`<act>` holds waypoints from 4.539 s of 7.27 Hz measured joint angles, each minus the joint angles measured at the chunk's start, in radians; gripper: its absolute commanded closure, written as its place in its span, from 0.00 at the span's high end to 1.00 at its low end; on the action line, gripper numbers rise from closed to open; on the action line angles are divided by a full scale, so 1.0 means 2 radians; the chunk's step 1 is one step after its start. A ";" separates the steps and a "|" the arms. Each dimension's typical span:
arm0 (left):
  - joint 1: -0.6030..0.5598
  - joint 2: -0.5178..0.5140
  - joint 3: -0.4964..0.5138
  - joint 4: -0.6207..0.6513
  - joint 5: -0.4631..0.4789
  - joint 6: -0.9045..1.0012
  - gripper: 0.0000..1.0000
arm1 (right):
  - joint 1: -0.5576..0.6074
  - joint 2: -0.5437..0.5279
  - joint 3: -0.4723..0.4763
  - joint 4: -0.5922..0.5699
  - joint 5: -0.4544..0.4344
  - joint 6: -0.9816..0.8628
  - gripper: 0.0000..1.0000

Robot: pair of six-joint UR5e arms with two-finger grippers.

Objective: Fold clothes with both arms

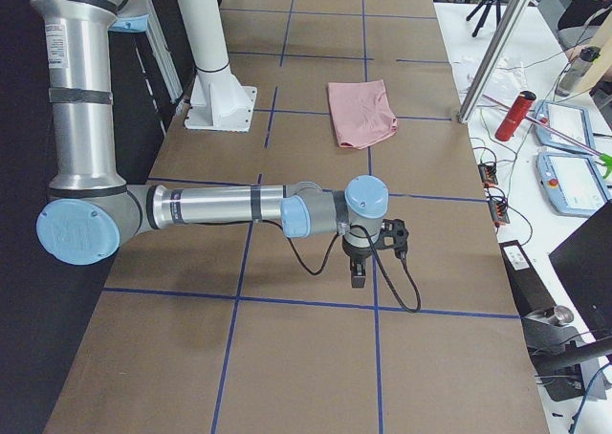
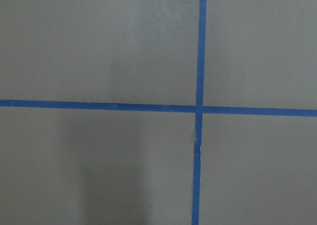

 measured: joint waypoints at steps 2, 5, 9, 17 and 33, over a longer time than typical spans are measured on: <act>0.001 0.016 0.005 0.007 0.010 -0.006 1.00 | 0.000 -0.006 -0.004 0.000 0.003 -0.001 1.00; 0.002 0.009 0.001 0.021 0.012 -0.012 1.00 | -0.001 -0.008 -0.004 0.000 0.005 -0.003 1.00; 0.002 0.019 -0.001 0.023 -0.010 -0.012 1.00 | -0.001 -0.003 -0.002 0.002 0.004 -0.004 1.00; 0.004 0.018 -0.004 0.019 -0.017 -0.013 1.00 | 0.005 -0.007 -0.004 0.001 0.007 -0.004 1.00; 0.019 0.017 -0.001 0.019 -0.017 -0.014 1.00 | 0.027 -0.007 0.025 -0.005 0.013 -0.001 1.00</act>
